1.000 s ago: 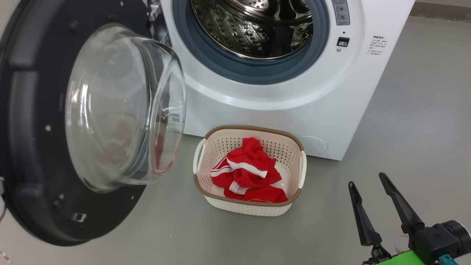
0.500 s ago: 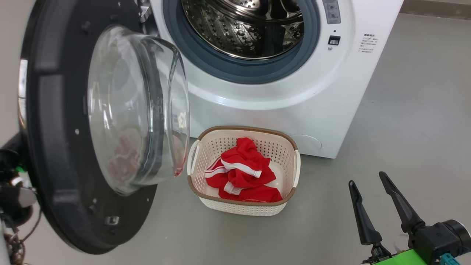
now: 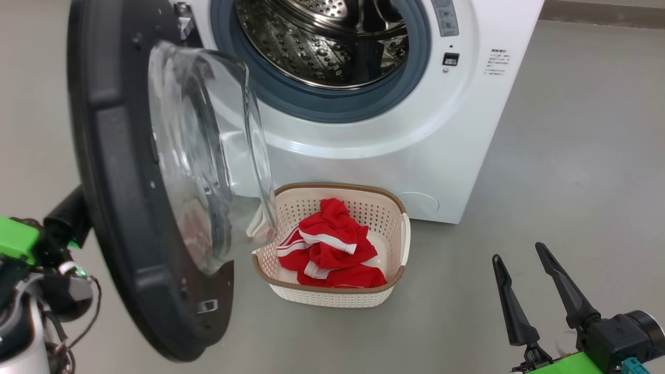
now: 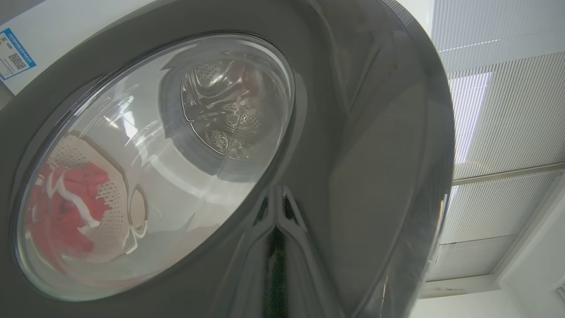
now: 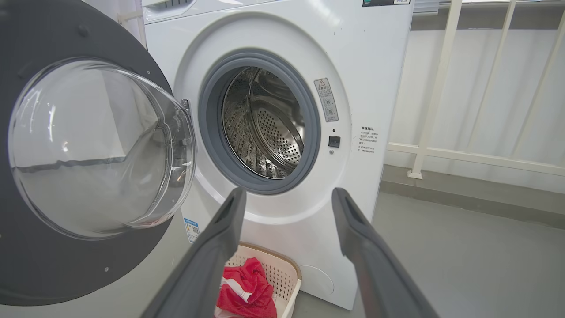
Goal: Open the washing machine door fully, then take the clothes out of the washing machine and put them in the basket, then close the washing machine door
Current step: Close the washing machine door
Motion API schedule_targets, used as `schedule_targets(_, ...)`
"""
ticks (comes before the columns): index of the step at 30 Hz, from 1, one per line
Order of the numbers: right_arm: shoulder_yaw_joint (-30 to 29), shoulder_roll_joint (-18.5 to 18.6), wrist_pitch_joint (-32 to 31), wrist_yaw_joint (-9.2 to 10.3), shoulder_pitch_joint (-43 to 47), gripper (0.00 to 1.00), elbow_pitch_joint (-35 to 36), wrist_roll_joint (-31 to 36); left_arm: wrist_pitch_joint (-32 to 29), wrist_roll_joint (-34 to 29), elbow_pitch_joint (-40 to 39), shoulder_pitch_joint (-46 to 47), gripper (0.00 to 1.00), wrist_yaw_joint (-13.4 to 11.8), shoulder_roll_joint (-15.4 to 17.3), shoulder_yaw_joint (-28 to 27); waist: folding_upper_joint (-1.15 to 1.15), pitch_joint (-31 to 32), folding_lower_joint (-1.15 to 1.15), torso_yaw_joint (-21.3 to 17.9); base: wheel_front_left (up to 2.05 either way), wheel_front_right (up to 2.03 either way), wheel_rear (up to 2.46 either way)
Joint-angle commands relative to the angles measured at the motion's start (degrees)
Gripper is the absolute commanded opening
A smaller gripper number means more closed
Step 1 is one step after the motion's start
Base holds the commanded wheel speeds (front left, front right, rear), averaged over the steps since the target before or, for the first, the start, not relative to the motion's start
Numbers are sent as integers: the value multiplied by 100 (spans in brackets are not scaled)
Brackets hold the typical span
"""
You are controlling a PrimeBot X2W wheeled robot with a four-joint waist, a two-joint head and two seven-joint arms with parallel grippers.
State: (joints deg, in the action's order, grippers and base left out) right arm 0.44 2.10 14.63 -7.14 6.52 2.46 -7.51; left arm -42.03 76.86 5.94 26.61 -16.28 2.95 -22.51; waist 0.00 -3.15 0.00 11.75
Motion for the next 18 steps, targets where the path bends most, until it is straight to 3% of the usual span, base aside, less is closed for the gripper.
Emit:
schedule_targets(1,104,77,37,-35,-192,100,135,-44,-100,69,-233,-7,0,6,107,-27,0,-3,0,-29,0,0,0)
schedule_targets(18,113,77,37,-35,-238,100,193,-67,400,836,-393,-333,0,230,-5,678,0,-151,0,-480,0,0,0)
